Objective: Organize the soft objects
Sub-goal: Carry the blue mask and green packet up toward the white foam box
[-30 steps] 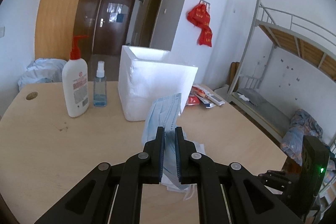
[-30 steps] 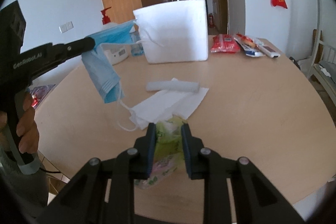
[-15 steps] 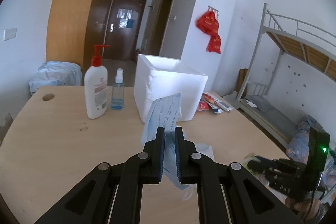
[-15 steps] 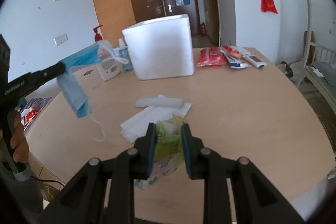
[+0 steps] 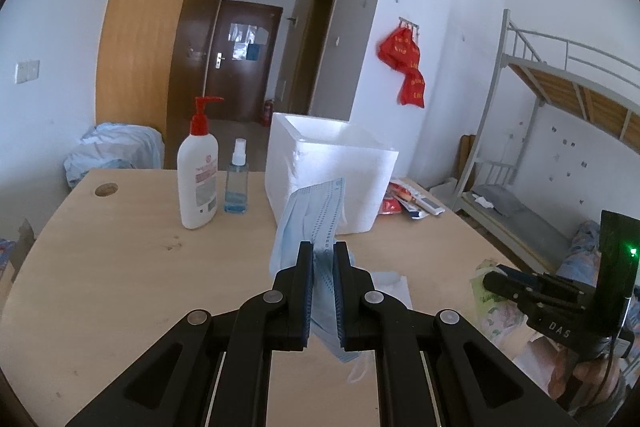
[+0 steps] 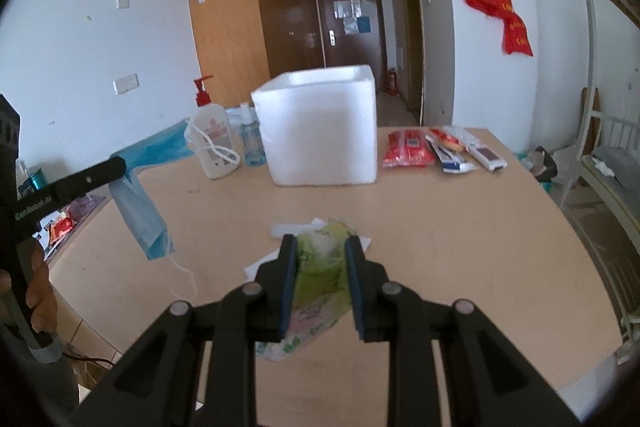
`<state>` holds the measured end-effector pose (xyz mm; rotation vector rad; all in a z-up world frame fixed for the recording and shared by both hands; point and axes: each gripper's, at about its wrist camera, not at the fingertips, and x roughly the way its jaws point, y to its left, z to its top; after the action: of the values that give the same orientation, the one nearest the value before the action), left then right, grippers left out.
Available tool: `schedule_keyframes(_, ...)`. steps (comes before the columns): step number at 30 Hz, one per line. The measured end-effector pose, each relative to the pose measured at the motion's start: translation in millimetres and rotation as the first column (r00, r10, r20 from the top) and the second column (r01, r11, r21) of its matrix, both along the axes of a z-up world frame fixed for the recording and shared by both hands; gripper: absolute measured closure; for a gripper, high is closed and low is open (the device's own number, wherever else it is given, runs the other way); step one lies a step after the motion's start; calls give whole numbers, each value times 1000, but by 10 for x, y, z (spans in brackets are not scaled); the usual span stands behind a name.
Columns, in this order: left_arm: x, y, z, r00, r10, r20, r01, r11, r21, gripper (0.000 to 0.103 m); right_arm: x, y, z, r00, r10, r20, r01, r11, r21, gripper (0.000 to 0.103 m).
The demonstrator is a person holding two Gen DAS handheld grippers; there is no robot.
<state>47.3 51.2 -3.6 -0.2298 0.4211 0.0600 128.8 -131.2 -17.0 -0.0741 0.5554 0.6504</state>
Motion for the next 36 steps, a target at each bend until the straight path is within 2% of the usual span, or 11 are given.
schedule_keyframes(10,-119,-37,46,999,16,29,-17,999,28,93,-40,-4,207,998,16,63,-18,999,32,75)
schedule_keyframes(24,-75,-19,128,999,32,28,-33,999,39,93,46,71,334,995,41,95,-46,998,52,75)
schedule_keyframes(30,-37,-44,117,1000,16,10,-16,999,46,93,64,116,507,989,48,136,-56,997,54,75)
schedule_keyframes(36,2,-1,259,999,24,35,-27,998,64,93,148,180,570,988,60,142,-69,996,56,75)
